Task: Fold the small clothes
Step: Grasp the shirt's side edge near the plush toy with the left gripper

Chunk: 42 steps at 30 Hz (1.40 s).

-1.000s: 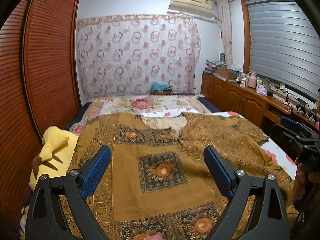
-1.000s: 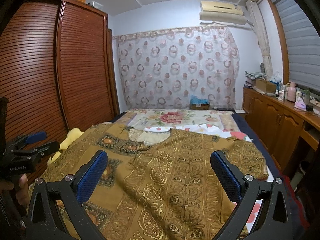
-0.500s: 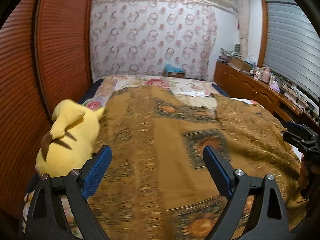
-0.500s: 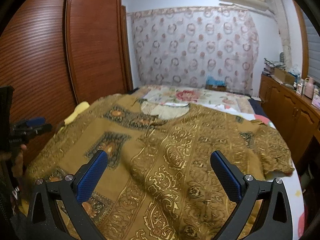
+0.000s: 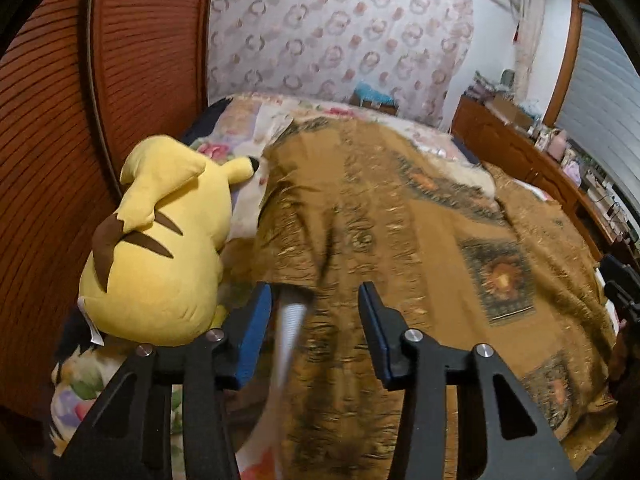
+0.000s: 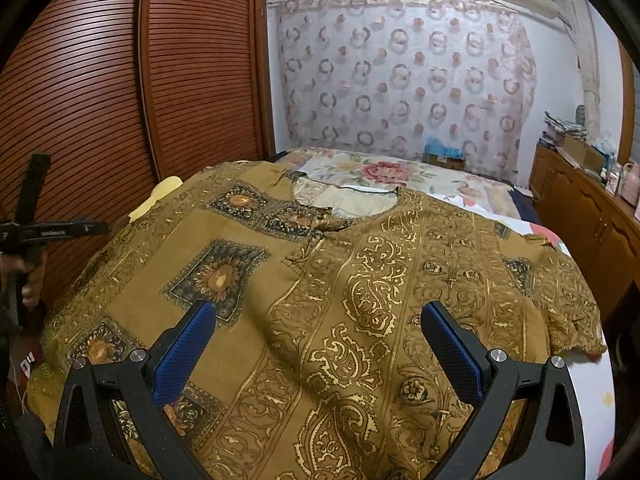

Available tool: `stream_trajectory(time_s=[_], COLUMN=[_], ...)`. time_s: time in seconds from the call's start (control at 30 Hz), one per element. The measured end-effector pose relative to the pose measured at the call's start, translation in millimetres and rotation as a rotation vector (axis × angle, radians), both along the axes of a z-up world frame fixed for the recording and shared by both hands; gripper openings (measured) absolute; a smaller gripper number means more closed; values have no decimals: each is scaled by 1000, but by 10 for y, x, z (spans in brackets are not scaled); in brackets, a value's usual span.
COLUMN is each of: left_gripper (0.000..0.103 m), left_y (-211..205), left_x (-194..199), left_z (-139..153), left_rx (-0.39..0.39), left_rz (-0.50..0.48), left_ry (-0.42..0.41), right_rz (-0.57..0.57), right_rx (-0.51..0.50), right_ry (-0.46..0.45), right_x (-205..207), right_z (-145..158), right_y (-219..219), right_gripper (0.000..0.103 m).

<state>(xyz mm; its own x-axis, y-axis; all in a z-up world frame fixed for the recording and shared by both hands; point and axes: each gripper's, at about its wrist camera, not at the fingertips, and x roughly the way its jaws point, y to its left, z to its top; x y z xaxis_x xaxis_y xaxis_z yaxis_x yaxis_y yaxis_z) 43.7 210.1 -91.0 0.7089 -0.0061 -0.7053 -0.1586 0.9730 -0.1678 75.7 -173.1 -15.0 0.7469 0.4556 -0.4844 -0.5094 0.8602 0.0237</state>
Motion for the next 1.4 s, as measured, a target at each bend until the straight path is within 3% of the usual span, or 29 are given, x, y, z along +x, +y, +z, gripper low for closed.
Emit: stream_trajectory(time_s=[0.43, 0.7, 0.77, 0.83, 0.87, 0.93, 1.2, 1.4], left_gripper=[47, 43, 30, 9, 7, 6, 3, 5], left_y=[310, 424, 403, 382, 358, 250, -313, -979], left_x=[352, 485, 475, 453, 445, 388, 409, 404], left_z=[-351, -295, -246, -179, -136, 35, 552, 556], left_rx=[-318, -353, -324, -254, -211, -105, 40, 93], left_rz=[5, 45, 52, 82, 94, 104, -68, -287], left_ry=[99, 37, 4, -26, -38, -91, -185, -120], right_rz=[-10, -26, -28, -31, -32, -34, -56, -84], right_rx=[10, 19, 21, 22, 21, 20, 28, 36], right_ry=[-7, 1, 4, 2, 2, 3, 3, 1], right_x=[54, 73, 79, 64, 65, 58, 73, 81], right_z=[-122, -145, -154, -160, -157, -172, -178, -169], right_y=[76, 21, 8, 23, 26, 25, -28, -132], right_gripper=[102, 102, 102, 102, 102, 102, 102, 102])
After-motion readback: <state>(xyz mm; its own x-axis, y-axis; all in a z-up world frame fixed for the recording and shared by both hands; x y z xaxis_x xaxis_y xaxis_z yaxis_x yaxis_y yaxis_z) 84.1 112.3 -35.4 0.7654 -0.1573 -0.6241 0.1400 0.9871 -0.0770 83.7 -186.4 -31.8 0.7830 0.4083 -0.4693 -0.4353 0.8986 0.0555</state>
